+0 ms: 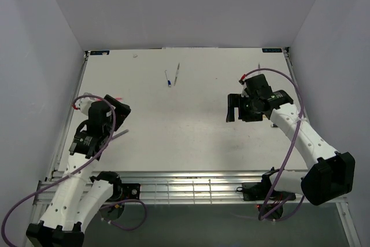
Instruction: Open the pen caps
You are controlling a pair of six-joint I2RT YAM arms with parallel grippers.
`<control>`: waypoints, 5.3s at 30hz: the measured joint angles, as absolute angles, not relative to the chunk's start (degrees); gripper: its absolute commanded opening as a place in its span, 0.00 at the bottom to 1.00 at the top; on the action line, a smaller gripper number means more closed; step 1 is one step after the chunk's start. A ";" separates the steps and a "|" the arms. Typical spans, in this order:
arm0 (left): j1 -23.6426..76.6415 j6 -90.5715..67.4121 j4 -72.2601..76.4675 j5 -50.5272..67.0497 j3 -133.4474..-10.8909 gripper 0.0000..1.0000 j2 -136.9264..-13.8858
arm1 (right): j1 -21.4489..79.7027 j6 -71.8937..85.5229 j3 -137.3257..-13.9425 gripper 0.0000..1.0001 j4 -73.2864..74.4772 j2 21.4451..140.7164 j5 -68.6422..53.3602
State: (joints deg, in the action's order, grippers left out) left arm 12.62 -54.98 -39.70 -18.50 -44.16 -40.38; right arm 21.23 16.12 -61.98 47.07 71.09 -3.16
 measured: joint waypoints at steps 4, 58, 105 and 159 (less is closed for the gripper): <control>12.62 -59.02 -47.00 -15.99 -47.59 0.98 -46.39 | 25.04 15.90 -61.98 0.90 49.93 72.12 -2.83; -7.11 -102.37 -52.07 -7.90 -48.31 0.55 -87.35 | 27.90 11.38 -57.67 0.90 47.44 72.66 -2.70; 20.73 -66.06 -20.88 26.48 -48.49 0.00 -74.91 | 33.26 36.69 -60.16 0.72 13.85 85.65 -46.98; 24.62 -67.18 -22.00 26.98 -51.75 0.48 -77.71 | 40.16 46.30 -59.13 0.08 3.62 90.39 -45.15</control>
